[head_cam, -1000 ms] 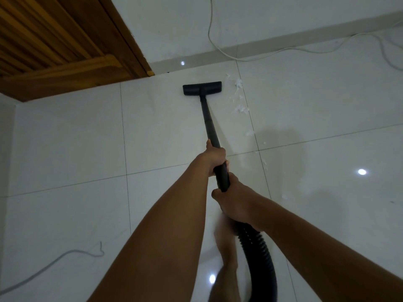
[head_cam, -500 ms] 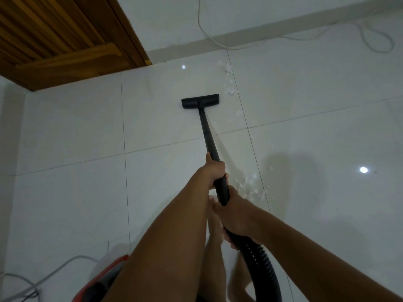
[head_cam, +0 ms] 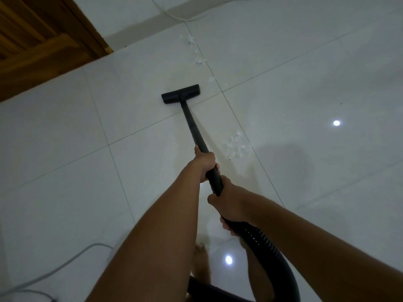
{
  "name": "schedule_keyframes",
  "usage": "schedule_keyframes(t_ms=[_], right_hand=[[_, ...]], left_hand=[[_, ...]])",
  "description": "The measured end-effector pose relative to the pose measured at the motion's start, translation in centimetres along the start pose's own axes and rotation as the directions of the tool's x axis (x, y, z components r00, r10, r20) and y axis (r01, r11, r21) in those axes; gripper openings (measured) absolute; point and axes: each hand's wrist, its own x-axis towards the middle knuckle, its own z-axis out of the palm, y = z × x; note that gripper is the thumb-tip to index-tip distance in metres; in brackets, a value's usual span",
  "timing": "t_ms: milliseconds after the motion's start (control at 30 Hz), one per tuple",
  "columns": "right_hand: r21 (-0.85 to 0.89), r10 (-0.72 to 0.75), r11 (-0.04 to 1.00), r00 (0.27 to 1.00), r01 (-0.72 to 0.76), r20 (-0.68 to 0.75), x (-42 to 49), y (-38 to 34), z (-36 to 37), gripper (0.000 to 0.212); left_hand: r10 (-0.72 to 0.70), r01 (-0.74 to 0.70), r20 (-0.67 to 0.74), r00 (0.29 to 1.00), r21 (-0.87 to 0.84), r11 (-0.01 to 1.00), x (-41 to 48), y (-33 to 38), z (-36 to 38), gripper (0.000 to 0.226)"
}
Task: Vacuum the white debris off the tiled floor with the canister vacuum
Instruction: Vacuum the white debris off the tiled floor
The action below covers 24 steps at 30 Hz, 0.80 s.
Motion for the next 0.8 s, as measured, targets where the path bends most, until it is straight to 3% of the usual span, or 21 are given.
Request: schedule_keyframes(t_ms=[267, 633, 800], right_hand=[[-0.062, -0.035, 0.998, 0.995, 0.029, -0.097, -1.8, 5.4, 10.7, 0.072], [0.190, -0.052, 0.979, 0.993, 0.072, -0.108, -2.8, 13.0, 23.6, 0.072], [0.118, -0.076, 0.988, 0.974, 0.103, -0.216, -1.9, 16.5, 28.1, 0.070]], left_hand=[[0.014, -0.021, 0.069, 0.998, 0.096, 0.995, -2.9, -9.6, -3.2, 0.074], [0.038, -0.061, 0.108, 0.993, 0.220, 0.974, -4.9, -21.7, -7.5, 0.071], [0.046, -0.076, 0.125, 0.991, 0.249, 0.966, -5.7, -26.4, -8.6, 0.072]])
